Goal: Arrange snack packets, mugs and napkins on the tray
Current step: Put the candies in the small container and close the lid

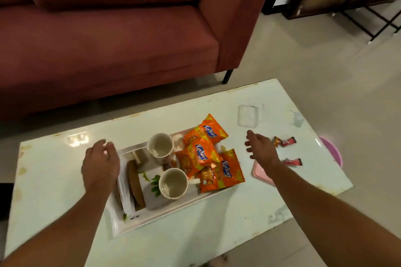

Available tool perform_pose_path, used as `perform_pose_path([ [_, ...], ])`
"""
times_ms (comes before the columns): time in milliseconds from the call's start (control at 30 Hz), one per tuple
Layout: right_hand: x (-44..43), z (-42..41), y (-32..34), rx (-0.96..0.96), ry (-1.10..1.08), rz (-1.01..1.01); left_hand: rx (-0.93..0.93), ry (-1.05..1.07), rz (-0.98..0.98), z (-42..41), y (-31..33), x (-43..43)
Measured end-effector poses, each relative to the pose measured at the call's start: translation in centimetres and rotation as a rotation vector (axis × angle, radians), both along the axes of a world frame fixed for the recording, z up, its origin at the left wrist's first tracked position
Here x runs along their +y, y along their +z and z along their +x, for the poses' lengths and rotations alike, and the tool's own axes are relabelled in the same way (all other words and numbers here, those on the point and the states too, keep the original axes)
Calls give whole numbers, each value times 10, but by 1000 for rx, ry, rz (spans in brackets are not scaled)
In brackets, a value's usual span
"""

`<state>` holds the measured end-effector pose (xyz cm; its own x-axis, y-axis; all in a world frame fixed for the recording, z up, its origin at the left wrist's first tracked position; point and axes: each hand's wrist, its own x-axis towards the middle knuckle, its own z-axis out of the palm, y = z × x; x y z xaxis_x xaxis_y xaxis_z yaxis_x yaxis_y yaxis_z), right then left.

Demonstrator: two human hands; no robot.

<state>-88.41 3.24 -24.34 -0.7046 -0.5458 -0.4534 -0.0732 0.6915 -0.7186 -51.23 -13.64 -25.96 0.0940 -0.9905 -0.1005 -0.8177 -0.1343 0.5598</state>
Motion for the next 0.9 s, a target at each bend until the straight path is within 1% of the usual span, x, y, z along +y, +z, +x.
perform_pose_path([
  [67, 20, -14, 18, 223, 63, 24, 59, -95, -62, -39, 22, -4],
  [100, 31, -22, 26, 300, 67, 45, 87, -133, -86, -61, 33, -4],
  [167, 52, -39, 36, 380, 58, 86, 136, -202, -110, -107, 51, 0],
  [300, 88, -63, 40, 415, 71, 173, 249, -394, -51, -194, 67, 43],
  [433, 98, -83, 23, 434, 147, 222, 336, -538, 50, -271, 53, 94],
  [533, 92, -100, 6, 457, 226, 223, 330, -526, 139, -312, 32, 115],
  [633, 87, -121, -11, 471, 235, 230, 279, -462, 198, -339, 4, 124],
  [767, 74, -154, -37, 490, 284, 290, 224, -369, 201, -369, -29, 116],
  [900, 63, -175, -59, 456, 430, 374, 146, -313, 200, -397, -46, 103],
])
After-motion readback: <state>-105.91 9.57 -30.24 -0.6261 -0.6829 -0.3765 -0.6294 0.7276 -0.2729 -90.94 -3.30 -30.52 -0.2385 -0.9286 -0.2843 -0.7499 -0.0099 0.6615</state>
